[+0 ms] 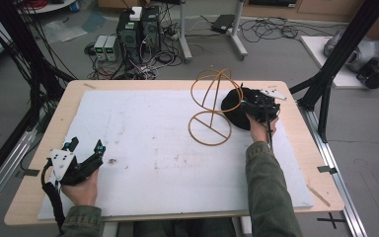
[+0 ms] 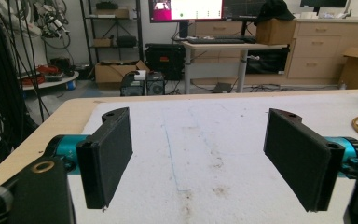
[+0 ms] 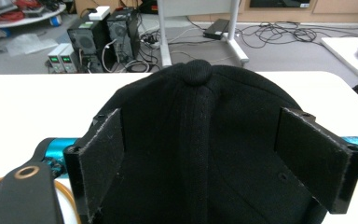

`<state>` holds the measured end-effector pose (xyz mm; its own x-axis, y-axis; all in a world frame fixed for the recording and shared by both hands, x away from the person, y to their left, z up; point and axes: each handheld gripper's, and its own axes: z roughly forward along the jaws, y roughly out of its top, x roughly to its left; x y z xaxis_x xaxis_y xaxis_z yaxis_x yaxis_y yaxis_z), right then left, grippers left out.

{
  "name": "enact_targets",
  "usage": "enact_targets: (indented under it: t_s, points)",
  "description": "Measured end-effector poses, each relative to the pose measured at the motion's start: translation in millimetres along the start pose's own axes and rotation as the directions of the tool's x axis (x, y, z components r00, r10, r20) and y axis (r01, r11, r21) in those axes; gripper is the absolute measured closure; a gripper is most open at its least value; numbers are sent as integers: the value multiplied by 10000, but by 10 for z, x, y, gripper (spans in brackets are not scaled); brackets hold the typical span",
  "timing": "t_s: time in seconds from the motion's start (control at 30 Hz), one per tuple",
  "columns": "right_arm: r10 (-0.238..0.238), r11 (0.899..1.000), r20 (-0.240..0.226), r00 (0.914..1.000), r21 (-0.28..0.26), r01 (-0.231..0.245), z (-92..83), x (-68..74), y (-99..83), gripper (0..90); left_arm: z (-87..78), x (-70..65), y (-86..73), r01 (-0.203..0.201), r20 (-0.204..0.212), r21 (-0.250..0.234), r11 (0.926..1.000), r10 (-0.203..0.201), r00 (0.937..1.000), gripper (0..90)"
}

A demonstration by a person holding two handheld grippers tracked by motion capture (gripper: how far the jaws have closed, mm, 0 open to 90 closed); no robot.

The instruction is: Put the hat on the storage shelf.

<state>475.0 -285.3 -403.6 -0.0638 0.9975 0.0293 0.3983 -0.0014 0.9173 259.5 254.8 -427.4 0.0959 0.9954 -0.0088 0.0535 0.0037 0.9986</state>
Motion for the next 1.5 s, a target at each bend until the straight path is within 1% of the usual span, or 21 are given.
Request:
enact_targets:
  t_s: [0.13, 0.2, 0.33, 0.37, 0.4, 0.43, 0.47, 0.5, 0.53, 0.57, 0.6, 0.63, 0.7, 0.83, 1.07, 1.17, 1.23, 1.3, 1.33, 1.4, 1.5]
  points:
    - [-25, 10000, 24, 10000, 15, 25, 25, 1, -15, 158, -3, 0, 2, 13, 17, 10, 10000, -13, 10000, 240]
    - [10, 10000, -65, 10000, 95, -10, 46, -6, -30, 159, -10, -1, 1, 26, 12, 2, 10000, -26, 10000, 241]
    - [24, 9995, -259, 9997, 303, -17, 76, 5, -54, 248, -19, -3, 4, 14, -17, -108, 9999, -14, 10000, 242]
    - [3, 9994, -306, 9995, 346, 8, 81, 15, -59, 296, -19, -1, 3, 7, -27, -113, 9999, -8, 10000, 242]
    - [3, 9994, -306, 9995, 346, 8, 81, 15, -59, 296, -20, 1, 2, 7, -41, -102, 9999, -7, 10000, 242]
    - [-62, 9990, -450, 9990, 437, 82, 77, 30, -61, 451, -20, 3, 1, 10, -49, -106, 9999, -11, 10000, 242]
    - [-43, 9987, -635, 9980, 499, 74, 69, 36, -58, 557, -20, 5, 0, 15, -45, -127, 9999, -16, 10000, 241]
    - [-2, 9987, -659, 9978, 514, 35, 61, 43, -55, 633, -25, 14, -1, 89, 30, -203, 9998, -88, 10000, 242]
    - [-2, 9987, -659, 9978, 514, 35, 61, 43, -55, 633, -25, 14, -1, 89, 30, -203, 9998, -88, 10000, 242]
    - [-54, 9987, -601, 9982, 508, 85, 53, 36, -55, 737, -27, 16, 0, 88, 33, -217, 9997, -87, 10000, 242]
    - [226, 9981, -580, 9981, 579, -192, 42, 11, -51, 833, -29, 16, 1, 59, 15, -232, 9997, -59, 10000, 242]
    - [375, 9971, -493, 9981, 679, -341, 34, 6, -50, 853, -29, 18, -1, 48, 27, -259, 9997, -47, 10000, 241]
    - [419, 9967, -458, 9981, 712, -386, 27, -6, -51, 869, -26, 17, -3, 49, 12, -255, 9997, -49, 10000, 242]
    - [187, 9976, -241, 9995, 678, -170, 19, 32, -49, 876, -22, 15, -7, 21, 9, -221, 9998, -20, 10000, 242]
    - [168, 9971, -260, 9995, 743, -149, 6, 30, -48, 876, -17, 28, -12, -6, -14, -150, 9999, 5, 10000, 241]
    - [100, 9977, -206, 9997, 673, -86, -18, 24, -37, 876, -19, 36, -16, 6, -30, -137, 9999, -7, 10000, 242]
    - [177, 9990, -207, 9996, 414, -168, -59, -2, -26, 875, -17, 37, -21, 16, -52, -135, 9999, -17, 10000, 241]
    - [207, 9991, -218, 9995, 370, -199, -74, -17, -22, 875, -15, 37, -20, 3, -53, -131, 9999, -4, 10000, 241]
    - [310, 9989, -295, 9991, 349, -300, -101, -46, -19, 875, -14, 35, -20, 6, -70, -157, 9999, -7, 10000, 242]
    - [306, 9990, -298, 9991, 340, -296, -113, -55, -17, 875, -8, 34, -21, 14, -19, -133, 9999, -14, 10000, 241]
    - [411, 9991, -279, 9988, 51, -409, -198, -111, 23, 874, 7, 41, -31, 24, 38, -36, 10000, -24, 10000, 241]
